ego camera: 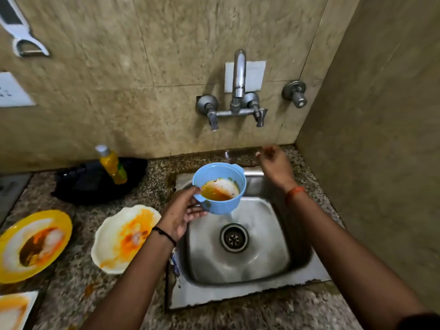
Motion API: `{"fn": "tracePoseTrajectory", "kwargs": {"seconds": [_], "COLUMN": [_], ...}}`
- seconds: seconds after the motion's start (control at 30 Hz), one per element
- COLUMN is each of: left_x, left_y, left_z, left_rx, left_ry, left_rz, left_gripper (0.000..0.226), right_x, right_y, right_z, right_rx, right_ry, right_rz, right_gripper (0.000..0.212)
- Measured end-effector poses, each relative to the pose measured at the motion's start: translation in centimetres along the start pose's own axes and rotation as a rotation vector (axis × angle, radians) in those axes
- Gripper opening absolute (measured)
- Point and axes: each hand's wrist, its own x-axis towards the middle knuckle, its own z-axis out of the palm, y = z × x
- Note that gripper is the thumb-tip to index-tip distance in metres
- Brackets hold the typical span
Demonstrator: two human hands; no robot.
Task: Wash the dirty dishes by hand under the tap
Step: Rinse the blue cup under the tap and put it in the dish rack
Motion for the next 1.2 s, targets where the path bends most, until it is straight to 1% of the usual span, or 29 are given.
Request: {"fn": "tracePoseTrajectory", "kwargs": {"seconds": [0.1,0.17,0.2,0.3,0.47,0.53,0.67,0.8,0.83,0.9,0.93,0.97,1.0,1.03,1.07,1.1,1.13,1.17,1.2], "left_x": [1.5,2.3,2.7,3.8,5.5,6.2,6.7,7.2,7.4,7.6,7.8,8.0,8.1,8.2,8.2,8.2,8.3,8.4,8.4], "left_y": [0.3,0.5,0.7,1.3,1.8,1.9,1.6,1.4,1.4,1.5,1.6,1.7,1.8,2.0,2.1,2.2,2.2,2.1,2.0], "left_z": [0.4,0.6,0.8,1.2,2.3,2.6,3.0,3.3,3.4,3.5,3.5,3.6,3.6,3.7,3.8,3.9,3.9,4.0,4.1], "left_rx": [0.010,0.015,0.013,0.014,-0.013,-0.015,-0.034,-0.044,-0.051,-0.070,-0.080,-0.094,-0.107,-0.121,-0.131,-0.135,-0.132,-0.128,-0.128], "left_ry": [-0.020,-0.023,-0.031,-0.080,-0.123,-0.130,-0.151,-0.169,-0.164,-0.155,-0.152,-0.150,-0.150,-0.154,-0.157,-0.157,-0.153,-0.151,-0.152], "left_rz": [-0.015,-0.032,-0.037,-0.029,-0.040,-0.048,-0.055,-0.050,-0.051,-0.050,-0.047,-0.041,-0.033,-0.025,-0.016,-0.003,0.014,0.031,0.042], "left_gripper": [0.007,0.007,0.008,0.016,0.017,0.021,0.021,0.022,0.021,0.019,0.018,0.018,0.018,0.018,0.017,0.016,0.016,0.018,0.020], "right_x": [2.5,4.1,4.9,7.4,10.2,10.7,11.1,10.0,9.4,7.4,6.0,4.3,2.4,0.6,-0.8,-1.6,-1.7,-1.1,-0.1], "right_y": [-1.6,-2.9,-3.6,-5.6,-6.5,-6.1,-5.8,-5.7,-5.6,-4.8,-4.1,-3.3,-2.5,-1.9,-1.3,-0.8,-0.4,-0.1,-0.1], "right_z": [-0.5,-0.7,-0.7,-0.2,0.2,0.1,-0.2,-0.6,-0.5,0.0,0.5,1.0,1.6,2.2,2.5,2.7,2.6,2.2,1.8], "right_rx": [-0.087,-0.166,-0.213,-0.341,-0.487,-0.468,-0.248,-0.144,-0.148,-0.271,-0.358,-0.438,-0.498,-0.554,-0.611,-0.696,-0.825,-0.984,-1.135], "right_ry": [0.045,0.048,0.045,0.059,0.092,0.086,0.079,0.065,0.051,0.024,0.016,0.008,-0.021,-0.097,-0.225,-0.382,-0.510,-0.579,-0.579], "right_rz": [-0.016,-0.033,-0.052,-0.117,-0.090,-0.069,0.009,0.007,0.004,-0.040,-0.102,-0.206,-0.349,-0.513,-0.654,-0.734,-0.766,-0.761,-0.741], "right_gripper": [0.048,0.054,0.053,0.040,0.036,0.034,0.032,0.031,0.032,0.039,0.045,0.049,0.051,0.051,0.050,0.053,0.058,0.061,0.062]}}
